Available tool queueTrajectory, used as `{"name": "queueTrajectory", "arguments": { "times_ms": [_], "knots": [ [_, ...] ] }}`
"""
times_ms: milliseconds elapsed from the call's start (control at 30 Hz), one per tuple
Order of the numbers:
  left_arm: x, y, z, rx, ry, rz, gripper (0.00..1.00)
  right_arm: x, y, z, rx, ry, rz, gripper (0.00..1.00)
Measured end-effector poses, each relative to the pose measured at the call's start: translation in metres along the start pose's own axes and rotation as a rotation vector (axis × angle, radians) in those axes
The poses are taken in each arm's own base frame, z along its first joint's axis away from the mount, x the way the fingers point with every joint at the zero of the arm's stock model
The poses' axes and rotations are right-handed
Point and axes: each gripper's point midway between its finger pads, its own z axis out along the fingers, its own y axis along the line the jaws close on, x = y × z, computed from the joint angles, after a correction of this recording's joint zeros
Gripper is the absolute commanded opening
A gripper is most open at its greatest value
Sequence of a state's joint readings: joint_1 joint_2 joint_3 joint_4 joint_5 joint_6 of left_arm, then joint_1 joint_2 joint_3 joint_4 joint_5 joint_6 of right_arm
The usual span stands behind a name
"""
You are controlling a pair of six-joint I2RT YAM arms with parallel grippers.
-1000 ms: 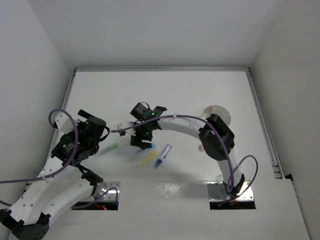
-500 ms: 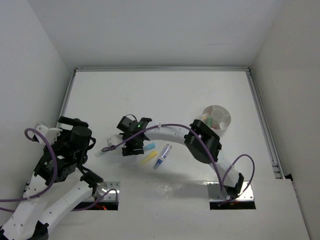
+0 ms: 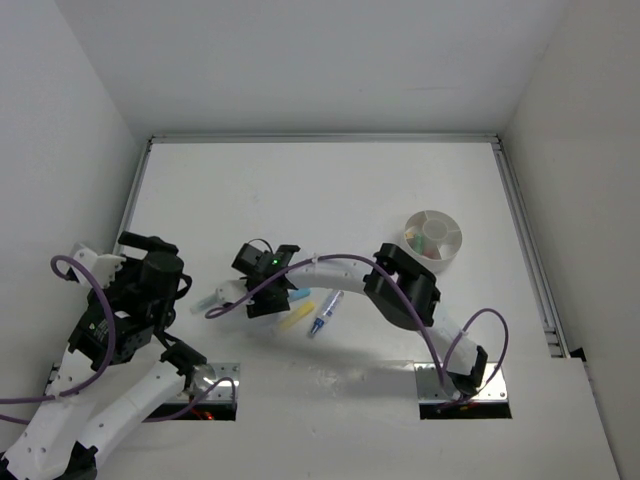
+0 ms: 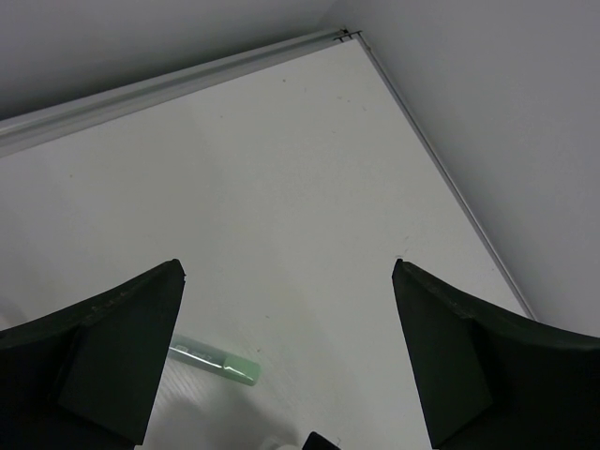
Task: Sort the stationery into containers
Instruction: Pick up the pen from the center of the board.
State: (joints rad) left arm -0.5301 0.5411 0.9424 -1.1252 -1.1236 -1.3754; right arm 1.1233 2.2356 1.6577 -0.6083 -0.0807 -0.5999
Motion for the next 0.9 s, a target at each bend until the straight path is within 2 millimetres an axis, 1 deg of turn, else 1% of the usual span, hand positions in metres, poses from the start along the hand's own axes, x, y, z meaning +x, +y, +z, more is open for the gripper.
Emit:
{"name": "queueTrajectory", "arguments": {
  "times_ms": [33,67,167,267,333,400,433,467,567,633,667,700,767,833,900],
  "knots": [
    [0.000,0.000,0.000,0.001,0.000,0.001,0.99,0.000,0.000,0.000,-0.002,0.001,-0.002,0.52],
    [0.000,-0.001,0.000,0.002,0.001,0.002,0.99,0.000,0.000,0.000,-0.005,0.004,-0.006,0.49],
    [0.000,-0.002,0.000,0.005,0.000,-0.003,0.99,-0.001,0.001,0.002,-0.026,0.011,-0.021,0.47],
    [0.000,-0.002,0.000,0.006,0.000,-0.001,0.99,-0.002,0.003,0.002,-0.051,0.010,-0.041,0.47],
    [0.001,-0.003,0.000,0.008,0.002,0.000,0.99,-0.001,0.007,0.002,-0.072,0.010,-0.051,0.47],
    [0.001,-0.003,0.000,0.010,0.003,0.003,0.99,0.001,0.012,0.001,-0.100,0.012,-0.061,0.43],
    [0.001,-0.003,0.000,0.010,0.003,0.004,0.99,0.001,0.016,0.001,-0.118,0.011,-0.068,0.41],
    [0.001,-0.003,0.000,0.011,0.005,0.005,0.99,0.002,0.019,0.000,-0.133,0.012,-0.070,0.34],
    [0.003,-0.004,0.000,0.015,0.009,0.008,0.99,0.005,0.028,-0.001,-0.181,0.014,-0.081,0.26],
    [0.005,-0.004,0.001,0.015,0.014,0.012,0.99,0.006,0.031,-0.002,-0.196,0.012,-0.084,0.21],
    [0.005,-0.004,0.000,0.016,0.016,0.014,0.99,0.006,0.031,-0.002,-0.201,0.010,-0.084,0.19],
    [0.005,-0.004,0.000,0.016,0.016,0.014,0.99,0.007,0.031,-0.002,-0.203,0.007,-0.082,0.14],
    [0.005,-0.004,0.000,0.017,0.017,0.015,0.99,0.007,0.030,-0.003,-0.205,0.004,-0.080,0.09],
    [0.005,-0.005,0.000,0.019,0.018,0.014,0.99,0.009,0.028,-0.003,-0.197,0.007,-0.073,0.00],
    [0.006,-0.005,0.000,0.021,0.020,0.014,0.99,0.011,0.026,-0.005,-0.174,0.013,-0.064,0.00]
  ]
}}
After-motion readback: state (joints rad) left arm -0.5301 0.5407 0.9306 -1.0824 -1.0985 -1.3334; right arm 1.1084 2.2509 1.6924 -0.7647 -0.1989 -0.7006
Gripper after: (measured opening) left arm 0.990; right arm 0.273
